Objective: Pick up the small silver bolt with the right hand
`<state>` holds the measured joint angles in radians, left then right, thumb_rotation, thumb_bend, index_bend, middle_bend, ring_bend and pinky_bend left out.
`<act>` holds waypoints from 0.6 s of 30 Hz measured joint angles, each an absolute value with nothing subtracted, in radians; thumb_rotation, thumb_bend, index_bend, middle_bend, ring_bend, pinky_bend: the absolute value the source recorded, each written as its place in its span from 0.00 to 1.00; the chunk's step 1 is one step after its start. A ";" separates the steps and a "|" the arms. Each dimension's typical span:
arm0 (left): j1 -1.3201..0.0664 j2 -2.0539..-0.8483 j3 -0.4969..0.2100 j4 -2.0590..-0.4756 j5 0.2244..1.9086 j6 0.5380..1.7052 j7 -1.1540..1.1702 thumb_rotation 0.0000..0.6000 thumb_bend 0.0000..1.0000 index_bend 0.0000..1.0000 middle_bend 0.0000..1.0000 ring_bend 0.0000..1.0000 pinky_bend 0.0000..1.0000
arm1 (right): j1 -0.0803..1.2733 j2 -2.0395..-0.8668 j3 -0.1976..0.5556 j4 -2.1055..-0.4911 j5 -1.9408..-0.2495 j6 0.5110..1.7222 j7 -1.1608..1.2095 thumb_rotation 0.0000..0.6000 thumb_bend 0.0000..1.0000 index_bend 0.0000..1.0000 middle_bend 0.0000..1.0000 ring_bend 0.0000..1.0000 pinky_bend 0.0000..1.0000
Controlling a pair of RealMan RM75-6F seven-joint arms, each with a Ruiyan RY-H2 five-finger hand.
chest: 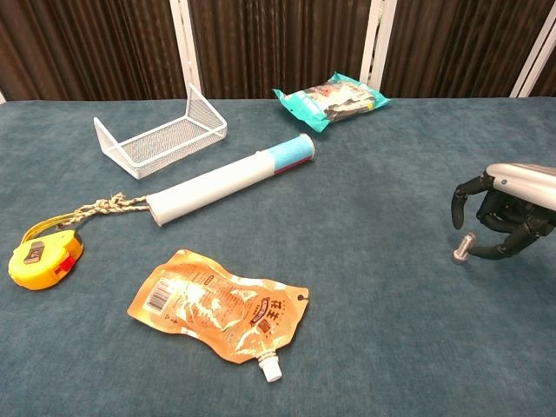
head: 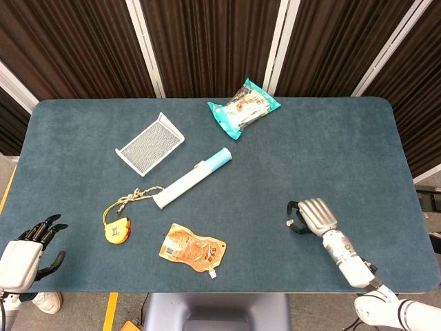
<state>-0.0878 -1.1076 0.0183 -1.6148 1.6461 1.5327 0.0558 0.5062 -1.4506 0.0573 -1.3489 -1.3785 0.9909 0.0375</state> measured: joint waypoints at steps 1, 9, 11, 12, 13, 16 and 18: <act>-0.088 -1.108 0.018 -1.615 1.646 1.533 0.056 1.00 0.37 0.27 0.15 0.25 0.42 | 0.506 -1.450 0.057 -1.349 -1.379 0.991 0.038 1.00 0.26 0.55 1.00 1.00 0.99; -0.087 -1.108 0.019 -1.614 1.647 1.534 0.056 1.00 0.37 0.27 0.15 0.25 0.42 | 0.499 -1.431 0.052 -1.370 -1.389 1.001 0.044 1.00 0.10 0.46 1.00 1.00 0.99; -0.086 -1.107 0.019 -1.614 1.647 1.535 0.054 1.00 0.37 0.27 0.15 0.25 0.42 | 0.494 -1.424 0.051 -1.377 -1.396 1.016 0.040 1.00 0.04 0.42 1.00 1.00 0.97; -0.086 -1.107 0.019 -1.614 1.647 1.536 0.054 1.00 0.37 0.27 0.15 0.25 0.42 | 0.490 -1.421 0.051 -1.379 -1.400 1.028 0.036 1.00 0.03 0.41 1.00 0.99 0.96; -0.086 -1.107 0.019 -1.613 1.648 1.537 0.053 1.00 0.37 0.27 0.15 0.25 0.42 | 0.486 -1.418 0.051 -1.382 -1.406 1.044 0.030 1.00 0.02 0.39 0.99 0.97 0.94; -0.085 -1.107 0.019 -1.613 1.648 1.539 0.052 1.00 0.37 0.27 0.15 0.25 0.42 | 0.467 -1.407 0.050 -1.392 -1.424 1.104 0.008 1.00 0.01 0.37 0.88 0.86 0.86; -0.085 -1.107 0.019 -1.613 1.649 1.539 0.051 1.00 0.37 0.27 0.15 0.25 0.42 | 0.451 -1.396 0.049 -1.402 -1.439 1.147 -0.010 1.00 0.01 0.35 0.64 0.58 0.72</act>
